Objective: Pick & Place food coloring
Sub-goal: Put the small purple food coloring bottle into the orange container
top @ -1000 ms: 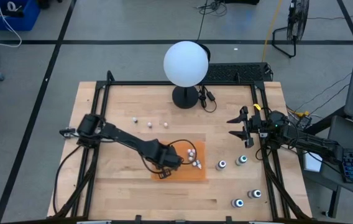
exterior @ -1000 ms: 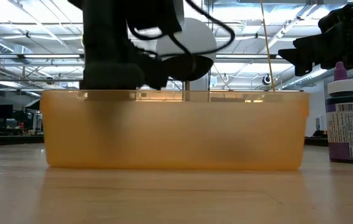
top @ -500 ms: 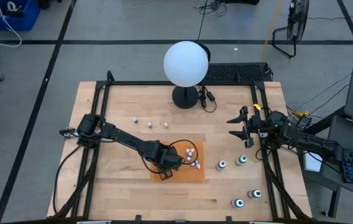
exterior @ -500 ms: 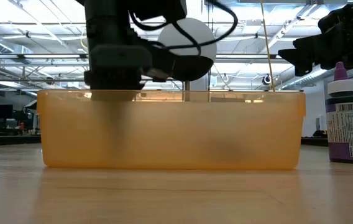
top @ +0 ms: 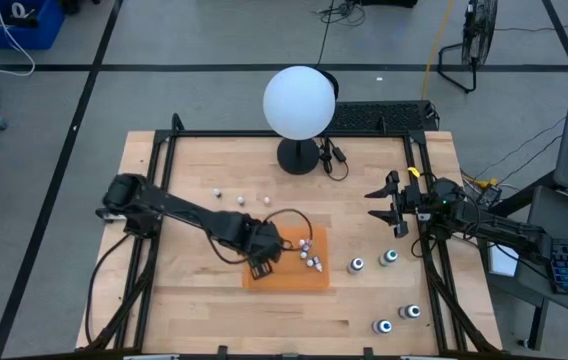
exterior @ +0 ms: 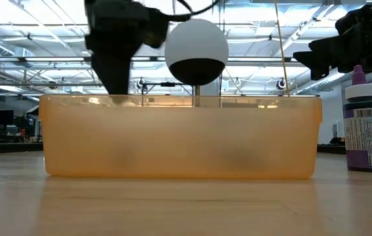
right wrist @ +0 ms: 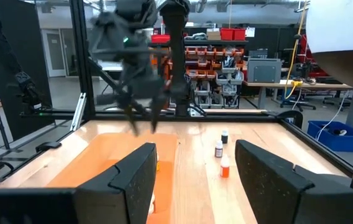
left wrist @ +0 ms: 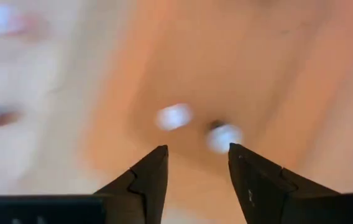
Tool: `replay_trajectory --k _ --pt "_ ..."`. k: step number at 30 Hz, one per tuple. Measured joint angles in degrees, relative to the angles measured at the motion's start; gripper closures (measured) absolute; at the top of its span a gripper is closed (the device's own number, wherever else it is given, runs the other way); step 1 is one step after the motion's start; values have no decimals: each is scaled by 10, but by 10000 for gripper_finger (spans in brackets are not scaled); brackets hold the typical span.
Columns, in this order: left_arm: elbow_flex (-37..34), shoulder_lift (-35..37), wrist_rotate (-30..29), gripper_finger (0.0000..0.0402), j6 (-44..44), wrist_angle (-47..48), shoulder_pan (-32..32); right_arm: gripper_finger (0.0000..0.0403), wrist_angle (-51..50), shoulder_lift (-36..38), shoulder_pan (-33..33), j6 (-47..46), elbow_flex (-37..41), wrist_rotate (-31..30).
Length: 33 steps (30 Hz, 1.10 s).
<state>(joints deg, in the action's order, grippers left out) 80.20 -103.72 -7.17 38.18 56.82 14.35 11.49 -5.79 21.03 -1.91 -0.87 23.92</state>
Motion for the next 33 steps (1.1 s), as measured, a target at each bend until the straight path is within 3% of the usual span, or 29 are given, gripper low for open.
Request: replay_trajectory --k 6,9,13,18,22,29,33 --pt "0 83 -137 257 23 144 -20 193 3 0 0 0 0 0" --pt "-3 123 -151 264 46 186 -52 193 3 0 0 0 0 0" --pt "-28 175 -129 260 56 198 -123 193 3 0 0 0 0 0" --pt "-92 213 -117 216 58 188 -216 196 3 0 0 0 0 0" --pt "-171 223 -85 176 10 109 -267 196 3 0 0 0 0 0" --pt "-281 223 43 145 -92 -53 -330 197 3 0 0 0 0 0" --pt "-306 223 42 144 -93 -61 -352 195 3 0 0 0 0 0"
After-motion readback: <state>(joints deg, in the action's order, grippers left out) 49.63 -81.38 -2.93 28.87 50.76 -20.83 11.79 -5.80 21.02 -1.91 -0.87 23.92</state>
